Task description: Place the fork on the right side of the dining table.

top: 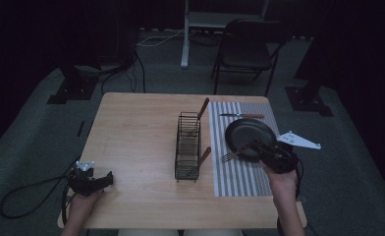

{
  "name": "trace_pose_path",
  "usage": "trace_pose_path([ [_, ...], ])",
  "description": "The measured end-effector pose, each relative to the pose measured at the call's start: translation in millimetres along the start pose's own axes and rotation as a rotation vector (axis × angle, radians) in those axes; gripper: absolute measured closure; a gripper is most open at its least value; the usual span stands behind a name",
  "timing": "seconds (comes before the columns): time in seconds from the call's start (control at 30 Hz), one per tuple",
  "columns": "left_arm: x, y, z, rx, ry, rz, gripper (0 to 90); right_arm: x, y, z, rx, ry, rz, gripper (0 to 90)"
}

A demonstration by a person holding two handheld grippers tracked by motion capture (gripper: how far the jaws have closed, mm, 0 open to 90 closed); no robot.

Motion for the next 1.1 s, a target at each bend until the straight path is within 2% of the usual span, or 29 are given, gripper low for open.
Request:
trace_pose_path([
  [0.2, 0.0, 0.0, 0.0, 0.000, 0.000, 0.000, 0.8, -2.8, -18.2, 6.0, 0.017, -0.029, 0.016, 81.2],
  [0.27, 0.0, 0.0, 0.0, 0.000, 0.000, 0.000, 0.8, -5.8, -23.7, 6.7, 0.022, -0.059, 0.022, 81.2],
  [0.47, -0.1, -0.4, -0.5, 0.001, 0.002, -0.004, 0.8, -13.2, -36.7, 6.1, 0.029, -0.078, 0.055, 81.2],
  [0.53, -0.1, -0.4, -0.5, 0.001, 0.003, -0.004, 0.8, -16.6, -44.8, 6.3, 0.042, -0.076, 0.072, 81.2],
  [0.8, -0.3, -0.3, -0.3, -0.002, 0.002, -0.006, 0.8, -19.2, -56.4, 4.3, 0.055, -0.064, 0.110, 81.1],
  [1.1, -0.3, -0.4, -0.4, -0.001, 0.003, -0.005, 0.8, -27.5, -62.5, 1.3, 0.055, -0.057, 0.164, 80.4],
])
Point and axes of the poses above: each handheld gripper's, and its own axes: z roughly forward along the jaws, y roughly out of its top, x roughly to its left, the point moved 7 cm from there along z, roughly forward along the jaws, and after that the axes turned 6 degrees about -y, right-handed, at the moved point
